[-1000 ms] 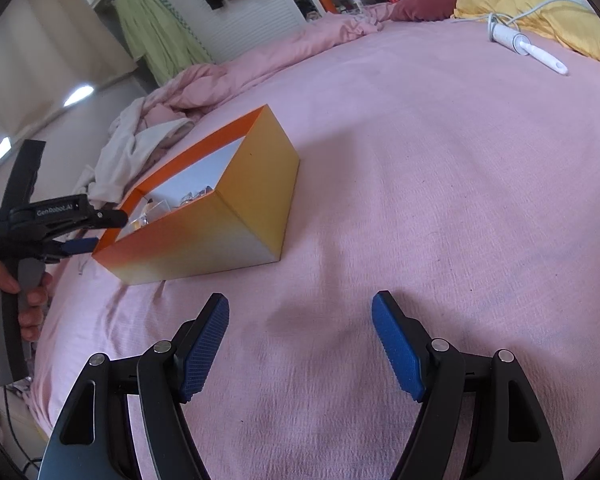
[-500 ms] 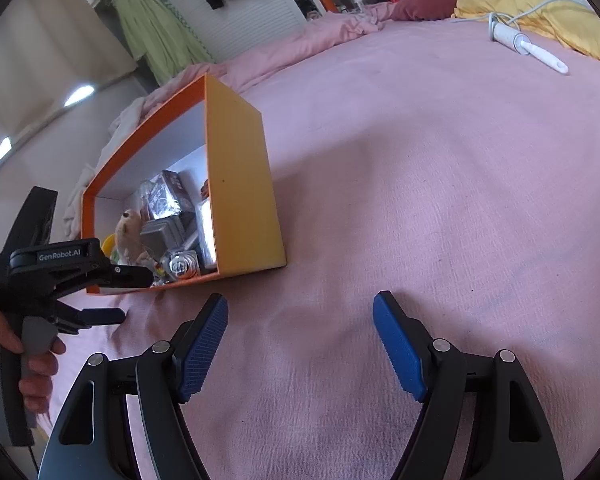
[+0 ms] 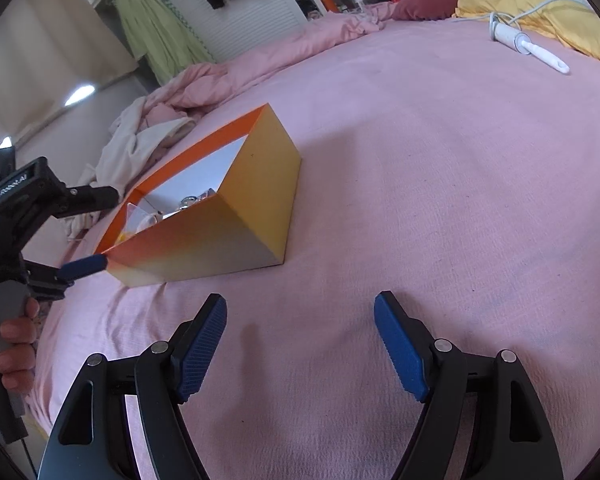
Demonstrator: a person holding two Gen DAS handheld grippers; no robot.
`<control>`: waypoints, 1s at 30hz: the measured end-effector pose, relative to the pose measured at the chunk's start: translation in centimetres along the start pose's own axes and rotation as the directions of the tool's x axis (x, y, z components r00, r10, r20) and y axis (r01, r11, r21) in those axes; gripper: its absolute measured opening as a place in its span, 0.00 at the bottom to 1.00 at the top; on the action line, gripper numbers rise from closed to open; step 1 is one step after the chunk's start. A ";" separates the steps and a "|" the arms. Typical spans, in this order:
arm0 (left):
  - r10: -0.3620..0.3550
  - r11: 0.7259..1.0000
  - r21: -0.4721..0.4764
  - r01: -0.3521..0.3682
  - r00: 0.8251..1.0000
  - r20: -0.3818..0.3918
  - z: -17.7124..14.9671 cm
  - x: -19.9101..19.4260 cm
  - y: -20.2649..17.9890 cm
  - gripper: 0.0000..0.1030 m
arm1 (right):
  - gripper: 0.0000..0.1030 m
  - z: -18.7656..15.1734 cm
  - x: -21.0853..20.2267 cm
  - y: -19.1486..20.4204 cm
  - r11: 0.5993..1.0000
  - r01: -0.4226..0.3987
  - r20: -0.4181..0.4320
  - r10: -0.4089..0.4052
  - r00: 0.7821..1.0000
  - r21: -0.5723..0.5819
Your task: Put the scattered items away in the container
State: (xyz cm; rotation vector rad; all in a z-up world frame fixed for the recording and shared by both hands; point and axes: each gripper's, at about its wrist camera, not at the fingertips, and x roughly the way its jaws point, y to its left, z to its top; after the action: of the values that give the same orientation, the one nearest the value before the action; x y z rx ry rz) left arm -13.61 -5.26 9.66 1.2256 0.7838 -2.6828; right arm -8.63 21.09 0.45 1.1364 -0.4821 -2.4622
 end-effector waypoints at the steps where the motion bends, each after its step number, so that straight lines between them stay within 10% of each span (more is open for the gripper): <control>1: -0.022 0.999 -0.045 0.023 0.999 0.034 0.2 -0.6 2.3 0.89 | 0.74 0.0 0.0 0.0 1.000 -0.001 0.000 0.001 1.000 0.001; 6: 0.004 0.982 -0.188 0.003 0.999 0.040 2.6 -1.5 8.7 0.89 | 0.74 0.0 -0.2 -0.4 1.000 -0.017 0.002 0.017 1.000 0.014; 13: 0.216 0.976 0.068 -0.207 0.960 -0.180 4.8 2.2 11.1 0.89 | 0.74 0.0 -0.2 -0.2 1.000 -0.010 0.001 0.010 1.000 0.009; 17: 0.107 0.993 -0.015 -0.114 0.961 -0.253 3.3 3.8 13.4 0.33 | 0.74 0.0 -0.1 -0.2 1.000 -0.008 0.001 0.008 1.000 0.007; 30: 0.194 0.980 -0.016 -0.200 0.963 -0.185 -1.1 -0.3 11.7 0.31 | 0.74 2.0 -2.1 -0.3 0.999 0.035 0.057 -0.036 0.998 0.030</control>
State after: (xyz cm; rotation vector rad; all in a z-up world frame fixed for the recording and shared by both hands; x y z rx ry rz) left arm -9.36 -14.90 4.45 1.4731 0.6844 -2.4153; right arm -8.98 22.57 2.86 1.0974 -0.5207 -2.5319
